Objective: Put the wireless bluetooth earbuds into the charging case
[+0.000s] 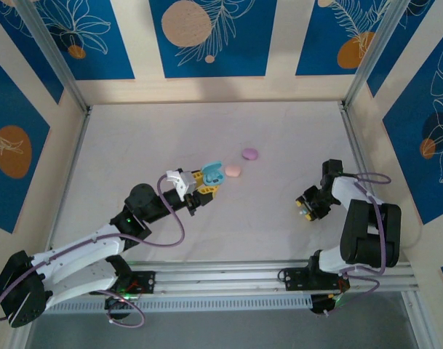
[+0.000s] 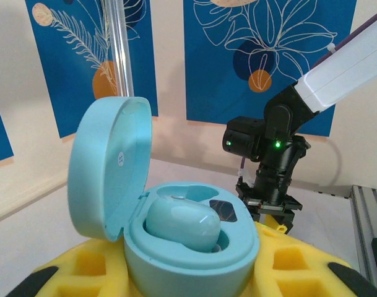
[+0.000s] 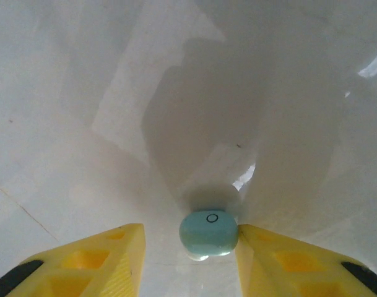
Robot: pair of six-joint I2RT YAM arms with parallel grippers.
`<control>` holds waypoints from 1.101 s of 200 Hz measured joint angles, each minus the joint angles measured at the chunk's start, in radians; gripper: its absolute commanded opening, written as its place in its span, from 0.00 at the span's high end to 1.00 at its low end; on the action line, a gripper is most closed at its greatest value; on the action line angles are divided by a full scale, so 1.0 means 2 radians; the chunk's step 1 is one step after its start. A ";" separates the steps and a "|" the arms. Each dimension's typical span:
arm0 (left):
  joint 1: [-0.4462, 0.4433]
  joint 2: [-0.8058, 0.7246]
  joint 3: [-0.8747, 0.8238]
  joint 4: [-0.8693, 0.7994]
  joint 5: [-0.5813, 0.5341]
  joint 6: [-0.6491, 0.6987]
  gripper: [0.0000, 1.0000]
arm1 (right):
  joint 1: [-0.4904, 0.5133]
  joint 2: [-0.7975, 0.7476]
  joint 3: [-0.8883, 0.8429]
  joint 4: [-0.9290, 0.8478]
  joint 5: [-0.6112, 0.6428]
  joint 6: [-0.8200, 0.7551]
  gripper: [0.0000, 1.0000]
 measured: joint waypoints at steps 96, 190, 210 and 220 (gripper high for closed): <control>0.000 0.000 0.000 0.000 0.000 0.000 0.68 | 0.015 0.035 0.047 0.002 0.016 -0.057 0.63; 0.000 0.000 0.000 0.000 0.000 0.000 0.68 | 0.032 0.064 0.069 -0.027 0.049 -0.084 0.64; 0.000 0.000 0.000 0.000 0.000 0.000 0.68 | 0.032 0.070 0.073 -0.030 0.049 -0.087 0.66; 0.000 0.000 0.000 0.000 0.000 0.000 0.68 | 0.034 0.073 0.073 -0.031 0.049 -0.087 0.66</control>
